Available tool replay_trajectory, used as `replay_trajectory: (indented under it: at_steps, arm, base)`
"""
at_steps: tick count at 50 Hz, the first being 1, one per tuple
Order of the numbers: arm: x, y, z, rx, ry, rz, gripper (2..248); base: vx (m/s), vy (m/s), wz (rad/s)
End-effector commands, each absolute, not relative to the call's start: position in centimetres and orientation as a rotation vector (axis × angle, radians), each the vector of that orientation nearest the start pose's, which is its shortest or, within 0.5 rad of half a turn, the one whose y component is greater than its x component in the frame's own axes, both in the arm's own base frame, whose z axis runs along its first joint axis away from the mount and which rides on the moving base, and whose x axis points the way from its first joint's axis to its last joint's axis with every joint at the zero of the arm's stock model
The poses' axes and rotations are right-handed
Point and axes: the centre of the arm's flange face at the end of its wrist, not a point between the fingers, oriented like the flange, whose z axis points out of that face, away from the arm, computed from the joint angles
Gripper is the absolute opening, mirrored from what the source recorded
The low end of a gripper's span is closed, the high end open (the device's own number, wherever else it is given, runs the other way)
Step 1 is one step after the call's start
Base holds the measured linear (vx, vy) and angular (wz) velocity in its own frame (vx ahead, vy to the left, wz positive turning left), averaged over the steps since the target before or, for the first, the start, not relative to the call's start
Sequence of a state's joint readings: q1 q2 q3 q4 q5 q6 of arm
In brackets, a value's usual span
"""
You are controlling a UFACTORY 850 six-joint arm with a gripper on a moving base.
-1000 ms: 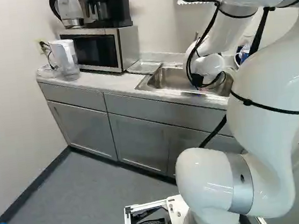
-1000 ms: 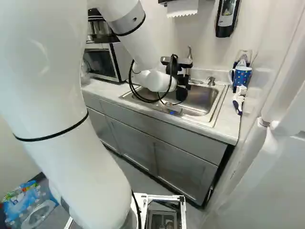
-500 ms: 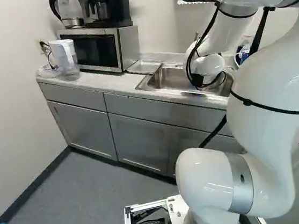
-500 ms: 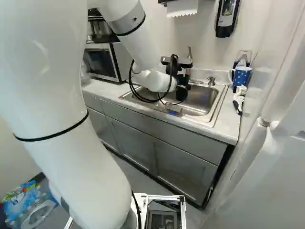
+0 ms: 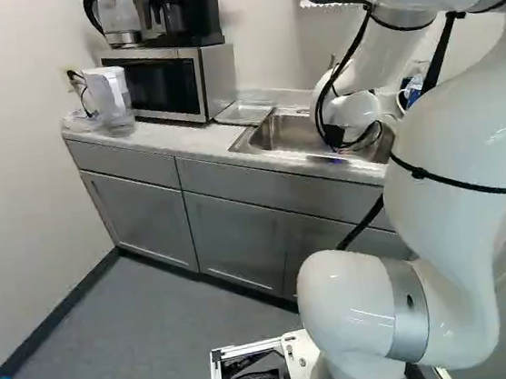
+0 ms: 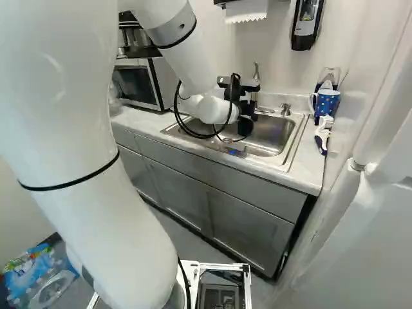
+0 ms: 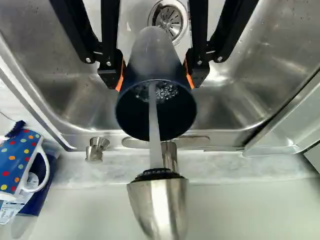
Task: Rinse the cup and place it in the tray
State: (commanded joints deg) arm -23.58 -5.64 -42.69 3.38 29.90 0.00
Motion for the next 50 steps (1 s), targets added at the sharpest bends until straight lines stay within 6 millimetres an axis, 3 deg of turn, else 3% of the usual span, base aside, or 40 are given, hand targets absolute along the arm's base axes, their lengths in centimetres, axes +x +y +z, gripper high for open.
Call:
replay_trajectory:
  at_steps: [50]
  arm:
    - [45.49,-20.14,46.71,-2.742,0.674,-1.828,126]
  base:
    - [0.000,0.000,0.000]
